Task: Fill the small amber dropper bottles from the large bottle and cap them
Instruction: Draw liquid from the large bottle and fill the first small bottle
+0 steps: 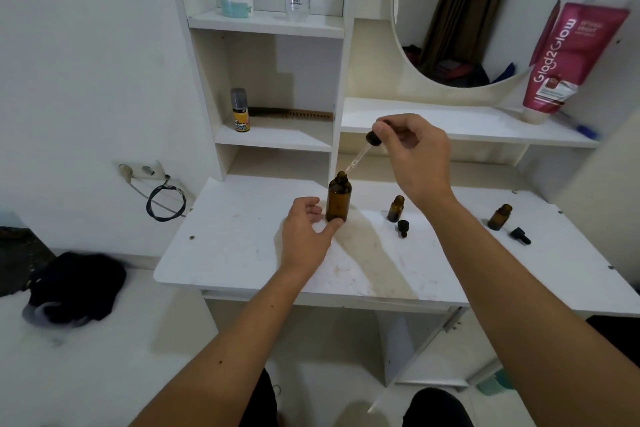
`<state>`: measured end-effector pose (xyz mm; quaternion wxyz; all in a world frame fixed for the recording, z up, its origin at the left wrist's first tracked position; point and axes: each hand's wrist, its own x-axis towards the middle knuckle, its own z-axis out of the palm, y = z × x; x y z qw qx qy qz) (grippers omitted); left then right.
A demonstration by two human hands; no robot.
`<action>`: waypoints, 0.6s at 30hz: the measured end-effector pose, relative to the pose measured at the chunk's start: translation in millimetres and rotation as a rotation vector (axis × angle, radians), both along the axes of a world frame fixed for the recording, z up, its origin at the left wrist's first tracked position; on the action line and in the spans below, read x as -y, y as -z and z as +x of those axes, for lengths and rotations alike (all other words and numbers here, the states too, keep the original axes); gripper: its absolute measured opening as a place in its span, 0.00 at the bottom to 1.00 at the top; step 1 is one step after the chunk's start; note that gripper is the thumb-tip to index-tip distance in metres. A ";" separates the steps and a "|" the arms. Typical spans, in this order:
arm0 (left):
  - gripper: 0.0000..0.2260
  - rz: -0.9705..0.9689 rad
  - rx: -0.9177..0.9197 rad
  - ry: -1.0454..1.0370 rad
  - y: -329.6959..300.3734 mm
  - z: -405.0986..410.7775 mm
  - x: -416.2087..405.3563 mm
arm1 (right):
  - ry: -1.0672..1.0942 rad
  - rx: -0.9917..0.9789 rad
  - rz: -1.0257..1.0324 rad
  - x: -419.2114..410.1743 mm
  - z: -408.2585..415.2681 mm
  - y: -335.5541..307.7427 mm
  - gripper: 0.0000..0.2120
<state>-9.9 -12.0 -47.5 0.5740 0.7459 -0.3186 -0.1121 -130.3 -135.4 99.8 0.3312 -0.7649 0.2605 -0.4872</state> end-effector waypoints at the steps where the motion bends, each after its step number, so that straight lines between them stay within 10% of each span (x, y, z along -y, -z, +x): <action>1: 0.24 0.003 0.017 -0.013 0.6 -6.0 -2.1 | 0.008 0.010 0.005 1.3 -5.3 -0.2 0.09; 18: 0.21 0.018 0.040 0.280 -3.9 -56.5 65.7 | 0.147 -0.038 0.021 44.0 -75.8 32.5 0.10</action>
